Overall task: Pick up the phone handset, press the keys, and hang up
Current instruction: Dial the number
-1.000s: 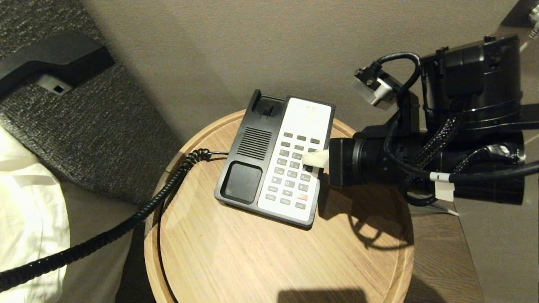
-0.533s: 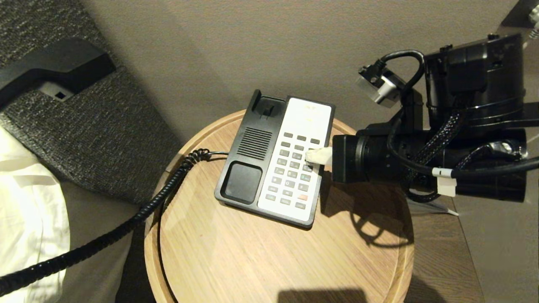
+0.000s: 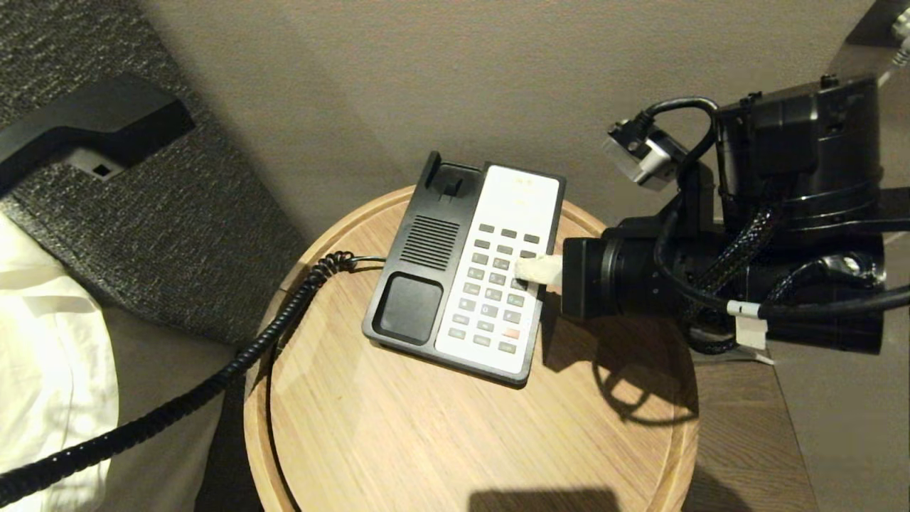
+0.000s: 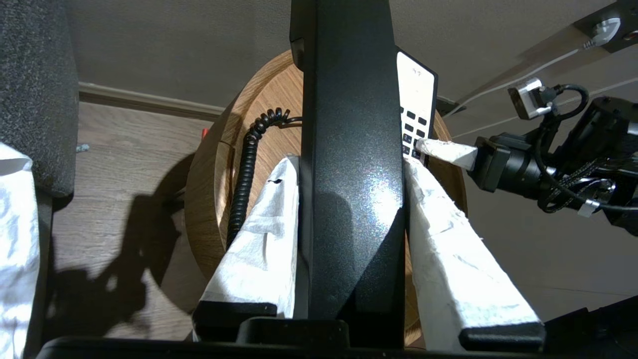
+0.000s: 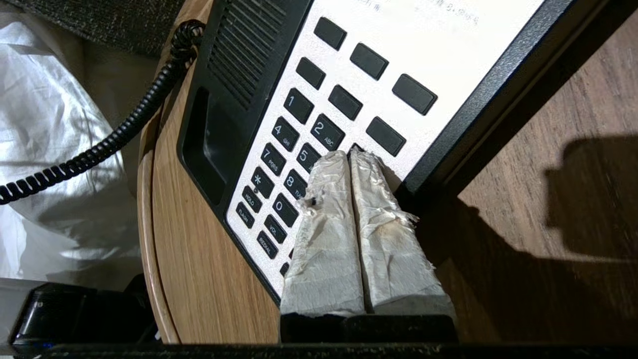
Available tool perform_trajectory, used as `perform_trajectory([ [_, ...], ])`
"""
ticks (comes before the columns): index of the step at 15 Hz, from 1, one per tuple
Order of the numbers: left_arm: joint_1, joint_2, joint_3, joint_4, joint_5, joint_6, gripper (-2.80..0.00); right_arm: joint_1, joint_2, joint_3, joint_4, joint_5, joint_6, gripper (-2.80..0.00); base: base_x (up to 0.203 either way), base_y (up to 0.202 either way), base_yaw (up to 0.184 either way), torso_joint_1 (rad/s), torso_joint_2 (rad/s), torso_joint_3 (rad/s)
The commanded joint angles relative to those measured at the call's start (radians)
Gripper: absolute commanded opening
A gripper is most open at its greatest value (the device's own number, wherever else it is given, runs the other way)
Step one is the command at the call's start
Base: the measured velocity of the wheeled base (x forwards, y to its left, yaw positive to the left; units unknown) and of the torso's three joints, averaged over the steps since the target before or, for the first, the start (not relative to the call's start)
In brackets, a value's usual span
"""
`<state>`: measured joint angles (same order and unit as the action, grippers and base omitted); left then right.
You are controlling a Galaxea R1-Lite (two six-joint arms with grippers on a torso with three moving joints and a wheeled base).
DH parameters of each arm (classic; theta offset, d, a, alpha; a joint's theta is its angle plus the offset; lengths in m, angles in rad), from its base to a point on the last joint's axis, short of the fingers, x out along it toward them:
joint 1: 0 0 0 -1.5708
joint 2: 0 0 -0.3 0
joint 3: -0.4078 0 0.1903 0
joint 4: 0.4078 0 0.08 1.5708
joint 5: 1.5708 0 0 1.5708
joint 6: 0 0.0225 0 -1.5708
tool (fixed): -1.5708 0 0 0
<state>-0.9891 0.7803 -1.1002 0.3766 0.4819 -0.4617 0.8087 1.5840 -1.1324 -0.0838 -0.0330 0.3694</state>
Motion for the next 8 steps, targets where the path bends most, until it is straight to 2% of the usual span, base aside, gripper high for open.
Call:
perform_trajectory([
  [1,0.0,-0.003,0.005,0.002,0.003,-0.003,-2.8,0.0,0.002,0.029,-0.016,-0.001,-0.003,-2.8,0.0,0.0,0.0,0.0,0.0,0.0],
  [8,0.0,-0.039,0.073,-0.002,0.001,-0.006,-2.8,0.001,-0.02,0.025,-0.042,0.001,0.003,-2.8,0.0,0.0,0.0,0.0,0.0,0.0],
])
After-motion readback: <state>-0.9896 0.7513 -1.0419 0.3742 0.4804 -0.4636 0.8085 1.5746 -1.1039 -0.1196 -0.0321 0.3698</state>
